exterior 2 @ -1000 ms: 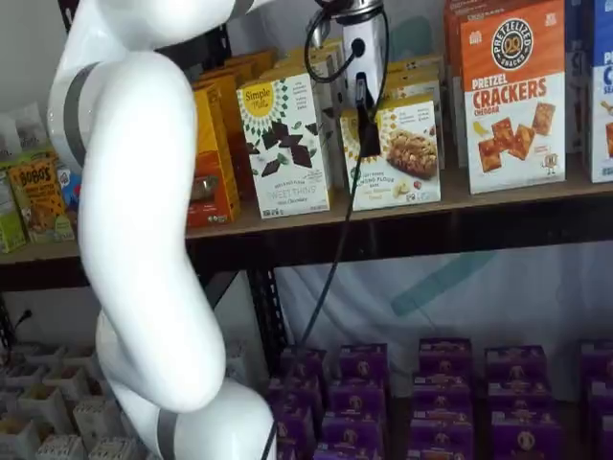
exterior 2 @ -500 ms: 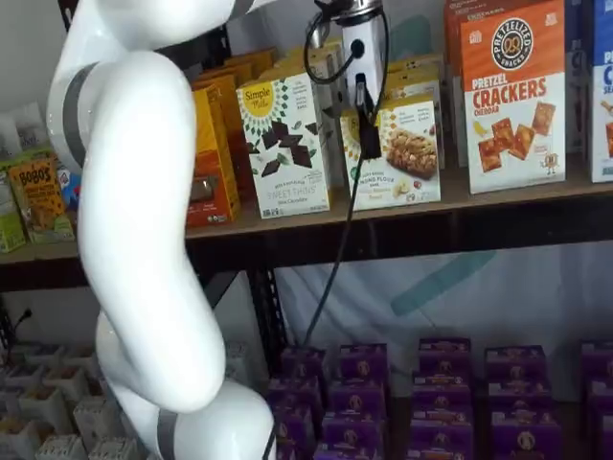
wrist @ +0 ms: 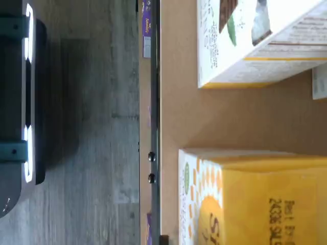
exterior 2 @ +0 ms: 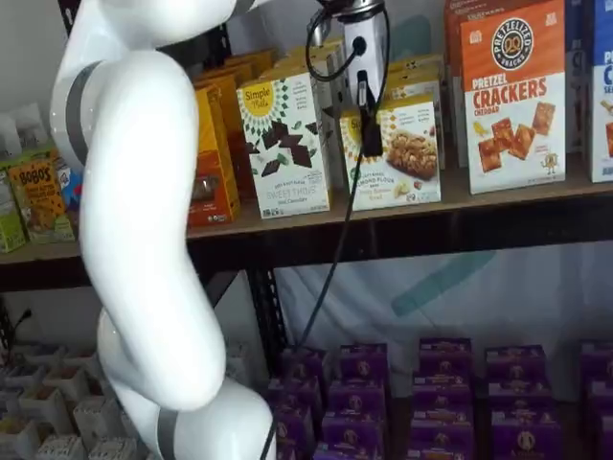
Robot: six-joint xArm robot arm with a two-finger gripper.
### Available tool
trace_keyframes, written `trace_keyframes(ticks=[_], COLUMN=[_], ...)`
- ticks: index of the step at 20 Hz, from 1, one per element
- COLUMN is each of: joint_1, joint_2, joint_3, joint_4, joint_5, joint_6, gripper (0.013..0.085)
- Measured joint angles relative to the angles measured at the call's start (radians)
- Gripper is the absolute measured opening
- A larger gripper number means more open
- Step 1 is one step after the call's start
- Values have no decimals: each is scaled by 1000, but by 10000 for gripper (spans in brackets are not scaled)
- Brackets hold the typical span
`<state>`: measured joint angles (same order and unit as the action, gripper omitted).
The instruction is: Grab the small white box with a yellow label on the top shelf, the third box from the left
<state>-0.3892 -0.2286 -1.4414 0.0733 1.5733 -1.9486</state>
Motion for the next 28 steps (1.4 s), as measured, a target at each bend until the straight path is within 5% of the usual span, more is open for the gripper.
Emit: trace_keyframes(ticks=[3,7,9,28], joint_1=[-4,-7,-9,-5], joint_2=[-3,-6,-9,-31], joint_3=[3,7,11,6], joint_4=[3,4,8,-9], joint_5=[-5,-7,-11,48], joint_6=[-4,-7,-9,-4], gripper=[490,490,410,370])
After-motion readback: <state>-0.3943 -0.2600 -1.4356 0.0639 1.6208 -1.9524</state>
